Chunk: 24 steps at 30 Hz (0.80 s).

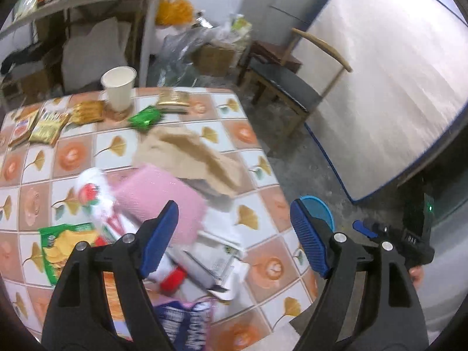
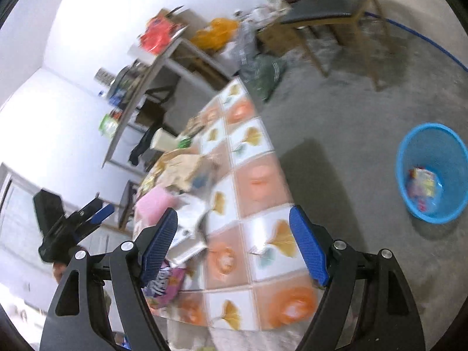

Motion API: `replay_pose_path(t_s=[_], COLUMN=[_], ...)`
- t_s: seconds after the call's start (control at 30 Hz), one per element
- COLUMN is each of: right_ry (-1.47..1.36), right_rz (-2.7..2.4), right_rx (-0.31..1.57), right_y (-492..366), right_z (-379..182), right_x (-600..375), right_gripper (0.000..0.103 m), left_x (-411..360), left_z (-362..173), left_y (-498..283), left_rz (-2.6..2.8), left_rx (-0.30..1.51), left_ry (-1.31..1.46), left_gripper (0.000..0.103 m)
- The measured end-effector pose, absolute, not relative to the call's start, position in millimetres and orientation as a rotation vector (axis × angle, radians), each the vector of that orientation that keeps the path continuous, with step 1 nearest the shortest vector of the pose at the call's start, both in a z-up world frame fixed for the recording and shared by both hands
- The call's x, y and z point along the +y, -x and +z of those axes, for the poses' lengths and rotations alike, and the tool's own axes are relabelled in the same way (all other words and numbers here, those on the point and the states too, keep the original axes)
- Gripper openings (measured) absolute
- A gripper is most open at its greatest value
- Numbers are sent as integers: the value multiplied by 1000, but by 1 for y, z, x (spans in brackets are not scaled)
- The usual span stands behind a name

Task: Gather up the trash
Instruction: 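Move both tools back to the table toward the brown paper, then grasp the crumpled brown paper with the left tool and lift it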

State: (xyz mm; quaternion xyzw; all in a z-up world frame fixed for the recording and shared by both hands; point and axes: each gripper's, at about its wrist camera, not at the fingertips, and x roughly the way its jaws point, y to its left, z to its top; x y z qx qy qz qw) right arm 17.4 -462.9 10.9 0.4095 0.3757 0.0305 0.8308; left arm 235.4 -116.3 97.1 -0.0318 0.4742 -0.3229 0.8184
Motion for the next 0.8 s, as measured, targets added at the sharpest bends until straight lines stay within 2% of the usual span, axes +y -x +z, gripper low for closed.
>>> replay_pose_path(t_s=[0.23,0.67,0.8], right_ry=[-872,-875,-884], right_rz=[173,239,251], right_rx=[837,904,910], right_y=[-68,-134,-146], right_z=[10,-6,-11], right_x=[-419,-394,-392], right_gripper=[77,77,77], left_x=[-121,-186,-183], left_z=[89,9,-10], left_y=[-286,-365,-377], left_rz=[-659,-633,-629], left_rx=[1035,1165,1227], left_ry=[34,-249,-230], left_gripper=[75,74,58])
